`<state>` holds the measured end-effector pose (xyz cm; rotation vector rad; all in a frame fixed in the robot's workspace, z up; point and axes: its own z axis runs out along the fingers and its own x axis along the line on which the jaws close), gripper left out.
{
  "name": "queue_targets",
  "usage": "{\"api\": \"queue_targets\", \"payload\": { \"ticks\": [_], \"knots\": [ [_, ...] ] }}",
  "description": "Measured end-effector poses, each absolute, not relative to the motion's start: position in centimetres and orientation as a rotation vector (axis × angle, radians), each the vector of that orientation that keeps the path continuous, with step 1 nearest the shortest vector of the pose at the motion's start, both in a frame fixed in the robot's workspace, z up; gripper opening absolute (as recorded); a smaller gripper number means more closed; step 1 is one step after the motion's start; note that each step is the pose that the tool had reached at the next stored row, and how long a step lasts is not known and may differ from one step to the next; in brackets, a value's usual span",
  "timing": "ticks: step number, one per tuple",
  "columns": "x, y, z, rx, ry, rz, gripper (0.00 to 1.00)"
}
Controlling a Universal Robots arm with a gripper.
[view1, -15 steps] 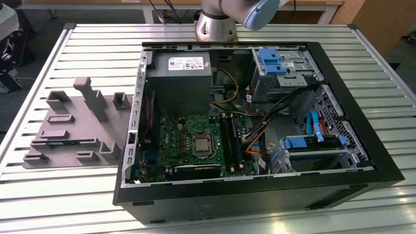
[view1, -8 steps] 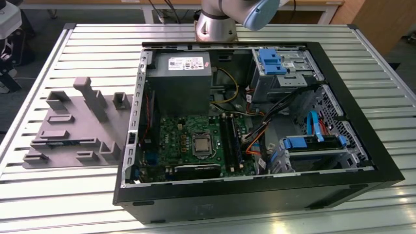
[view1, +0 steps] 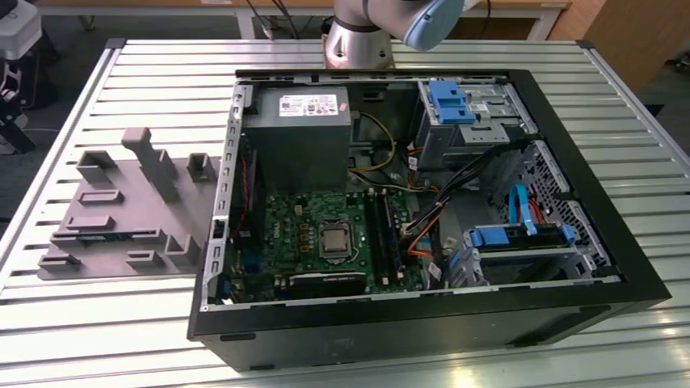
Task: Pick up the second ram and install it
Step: 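Pick up the second ram and move it above second insertion slot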
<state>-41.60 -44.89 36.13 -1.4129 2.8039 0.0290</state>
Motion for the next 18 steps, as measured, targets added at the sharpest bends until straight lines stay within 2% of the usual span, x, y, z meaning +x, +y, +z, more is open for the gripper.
{"api": "queue_targets", "payload": {
  "ticks": [18],
  "knots": [
    [-41.65,-44.93,35.78,-1.773,2.592,0.028,0.11]
  ]
}}
